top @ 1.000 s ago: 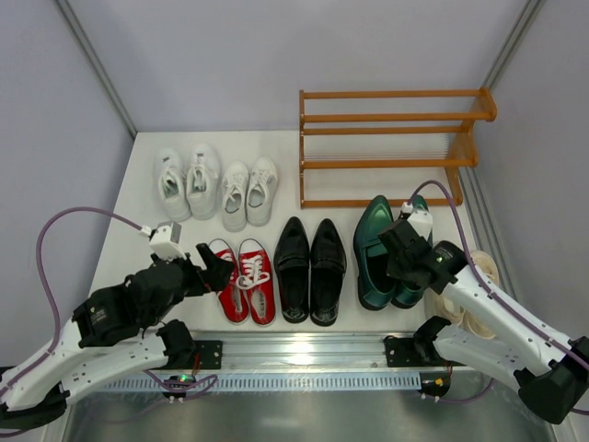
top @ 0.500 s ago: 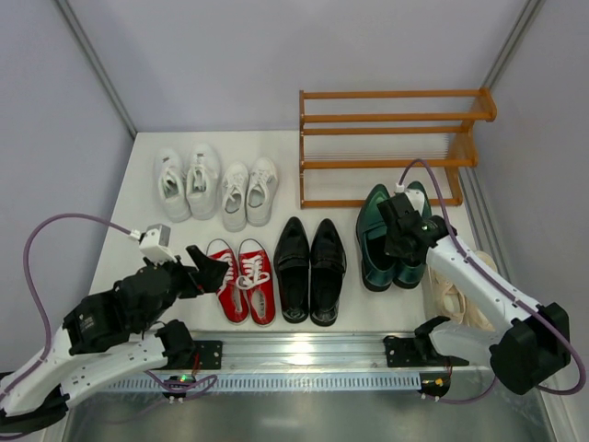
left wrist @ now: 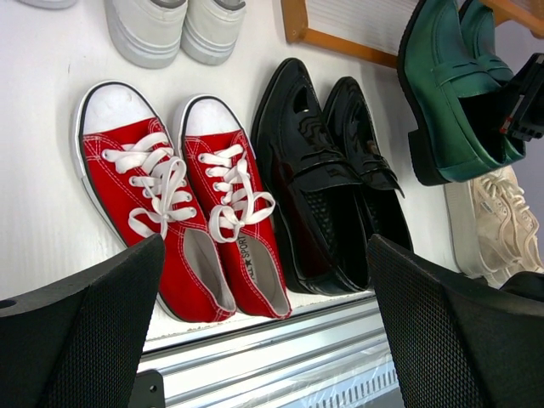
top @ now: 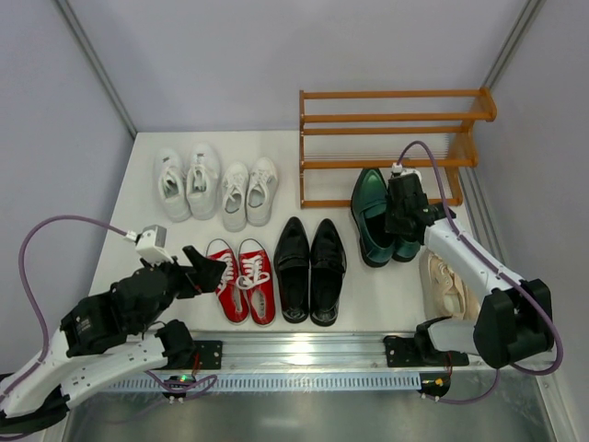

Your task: Place and organize the shoes onto the shoe shelf

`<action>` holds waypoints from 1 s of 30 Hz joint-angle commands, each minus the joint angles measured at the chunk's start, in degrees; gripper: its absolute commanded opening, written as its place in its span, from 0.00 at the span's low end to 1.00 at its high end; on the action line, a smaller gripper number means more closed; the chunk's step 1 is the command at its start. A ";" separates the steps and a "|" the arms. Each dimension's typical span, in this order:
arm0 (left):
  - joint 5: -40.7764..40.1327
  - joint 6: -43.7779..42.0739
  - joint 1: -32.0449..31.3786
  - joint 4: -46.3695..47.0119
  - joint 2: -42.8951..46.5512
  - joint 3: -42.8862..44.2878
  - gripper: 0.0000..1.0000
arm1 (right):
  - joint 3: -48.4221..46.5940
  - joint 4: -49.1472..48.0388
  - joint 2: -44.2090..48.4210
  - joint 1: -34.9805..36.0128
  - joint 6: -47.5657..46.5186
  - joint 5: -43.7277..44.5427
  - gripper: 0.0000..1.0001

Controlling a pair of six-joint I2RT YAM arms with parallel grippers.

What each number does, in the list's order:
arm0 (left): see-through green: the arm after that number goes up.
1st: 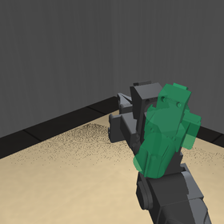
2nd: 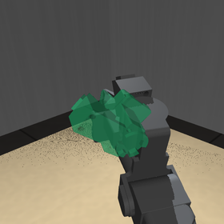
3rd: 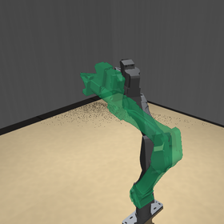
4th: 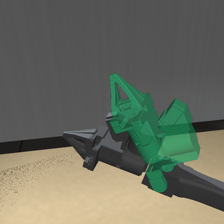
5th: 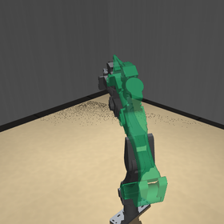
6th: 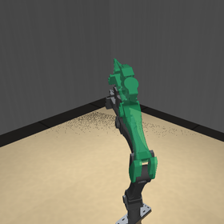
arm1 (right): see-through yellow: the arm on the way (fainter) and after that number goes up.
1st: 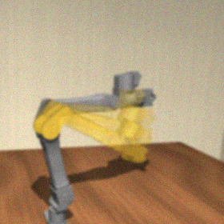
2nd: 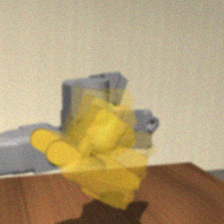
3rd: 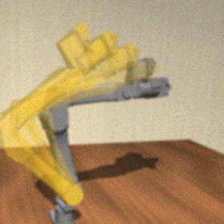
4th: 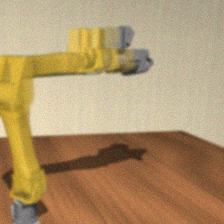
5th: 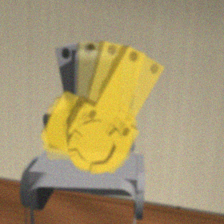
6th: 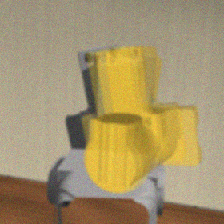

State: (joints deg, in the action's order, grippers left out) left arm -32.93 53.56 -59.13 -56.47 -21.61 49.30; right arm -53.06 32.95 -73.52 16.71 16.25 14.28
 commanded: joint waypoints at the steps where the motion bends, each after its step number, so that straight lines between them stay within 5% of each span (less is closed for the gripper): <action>1: -1.97 -0.04 -0.10 0.66 1.39 -0.08 1.00 | -3.38 -18.41 1.97 0.08 -4.56 -1.44 0.04; 20: -2.23 1.11 -0.11 -0.31 4.47 -0.78 1.00 | -11.89 -34.97 -17.18 0.69 -1.48 -1.54 0.04; 30: -2.23 1.55 -0.10 -0.49 4.29 -0.78 1.00 | -21.03 -33.83 -24.74 3.15 -1.22 3.12 0.04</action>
State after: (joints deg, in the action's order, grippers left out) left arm -33.41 54.06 -59.13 -57.36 -17.32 48.51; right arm -67.16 10.66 -100.22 18.46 14.31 13.41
